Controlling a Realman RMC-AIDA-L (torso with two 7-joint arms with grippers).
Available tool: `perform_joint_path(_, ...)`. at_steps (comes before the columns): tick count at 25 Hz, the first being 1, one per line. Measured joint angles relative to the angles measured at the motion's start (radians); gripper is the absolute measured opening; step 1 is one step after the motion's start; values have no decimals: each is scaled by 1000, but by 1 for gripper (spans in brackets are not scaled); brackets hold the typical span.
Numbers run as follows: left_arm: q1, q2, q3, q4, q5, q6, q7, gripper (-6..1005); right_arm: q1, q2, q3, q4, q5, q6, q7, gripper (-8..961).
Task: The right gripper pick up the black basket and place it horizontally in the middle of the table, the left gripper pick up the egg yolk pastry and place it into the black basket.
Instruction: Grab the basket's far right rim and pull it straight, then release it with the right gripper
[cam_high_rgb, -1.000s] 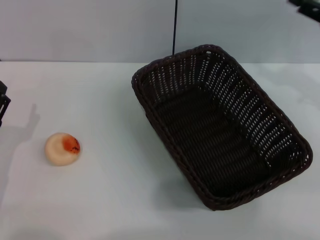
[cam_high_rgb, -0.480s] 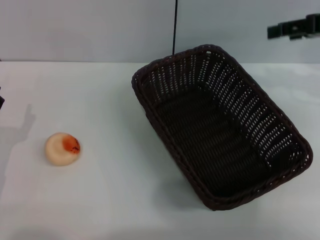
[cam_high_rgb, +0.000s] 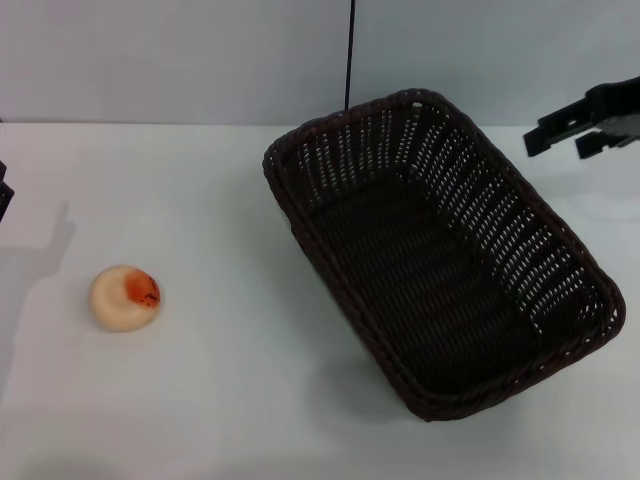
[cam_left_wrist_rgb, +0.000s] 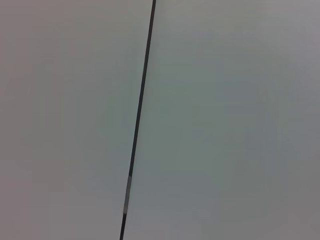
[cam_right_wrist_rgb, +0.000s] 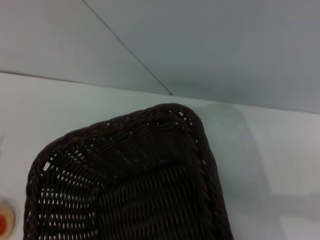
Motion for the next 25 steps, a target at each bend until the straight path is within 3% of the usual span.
perform_joint_path(10,1,2,0,5,0,-6,0,845,2,52,-44,167,-13,154,-27,778)
perform_joint_path(18,8,3,0,10,0,1,0,845,-4,78,-74,206,-15,225,-48,750)
perform_joint_path(23,9,3,0,12,0,1,0,845,-5,84,-94,205,-16,233,-61,732)
perform_joint_path(25,9,2,0,12,0,4,0,845,-5,84,-94,205,-17,238,-68,639)
